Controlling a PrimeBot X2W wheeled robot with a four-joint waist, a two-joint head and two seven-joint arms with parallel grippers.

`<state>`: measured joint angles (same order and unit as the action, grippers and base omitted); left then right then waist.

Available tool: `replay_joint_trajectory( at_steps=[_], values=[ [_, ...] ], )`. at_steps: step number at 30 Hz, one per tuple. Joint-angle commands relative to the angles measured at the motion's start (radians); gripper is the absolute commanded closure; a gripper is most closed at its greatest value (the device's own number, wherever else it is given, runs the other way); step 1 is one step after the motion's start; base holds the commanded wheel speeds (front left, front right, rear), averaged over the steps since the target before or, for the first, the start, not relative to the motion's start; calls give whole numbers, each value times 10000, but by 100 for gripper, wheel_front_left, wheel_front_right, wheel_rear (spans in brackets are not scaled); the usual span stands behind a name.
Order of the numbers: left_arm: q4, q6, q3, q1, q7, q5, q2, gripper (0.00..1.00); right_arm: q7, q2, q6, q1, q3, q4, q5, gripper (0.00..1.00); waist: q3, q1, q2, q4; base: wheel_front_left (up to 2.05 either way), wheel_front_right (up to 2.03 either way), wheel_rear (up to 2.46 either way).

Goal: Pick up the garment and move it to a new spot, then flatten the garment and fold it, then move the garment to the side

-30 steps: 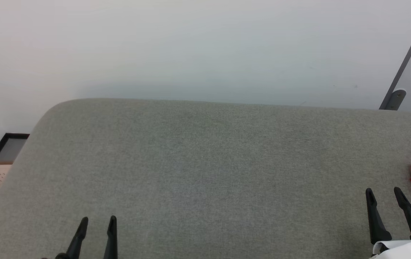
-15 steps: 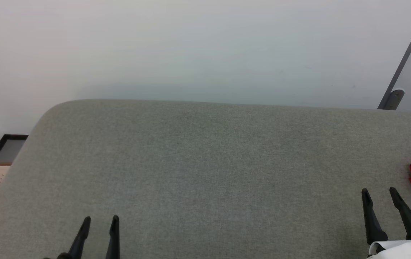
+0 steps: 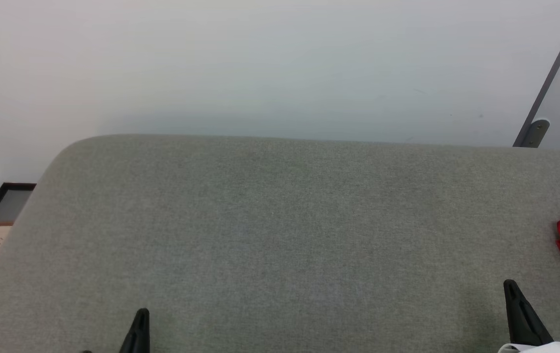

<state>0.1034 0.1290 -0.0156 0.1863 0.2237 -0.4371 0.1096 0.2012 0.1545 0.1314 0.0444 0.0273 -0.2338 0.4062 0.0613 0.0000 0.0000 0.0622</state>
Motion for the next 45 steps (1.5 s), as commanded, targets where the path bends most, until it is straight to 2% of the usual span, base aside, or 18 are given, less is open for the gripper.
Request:
replay_joint_trajectory(
  at_steps=[1, 22, 45],
  values=[
    [-95, -4, -58, -314, -65, -439, 48, 100, -79, 18, -1, -339, 81, 143, 446, 100, -9, 0, 0, -8, 0, 0, 0],
    [341, 8, -198, -1075, -888, -3672, -37, 100, -915, -271, -3, -694, 291, 98, 3664, 100, -125, 0, 0, -120, 0, 0, 0],
    [662, 14, -365, -1686, -1610, -6307, -147, 100, -1631, -522, -6, -977, 486, 43, 6337, 100, -246, 0, 0, -238, 0, 0, 0]
  ],
)
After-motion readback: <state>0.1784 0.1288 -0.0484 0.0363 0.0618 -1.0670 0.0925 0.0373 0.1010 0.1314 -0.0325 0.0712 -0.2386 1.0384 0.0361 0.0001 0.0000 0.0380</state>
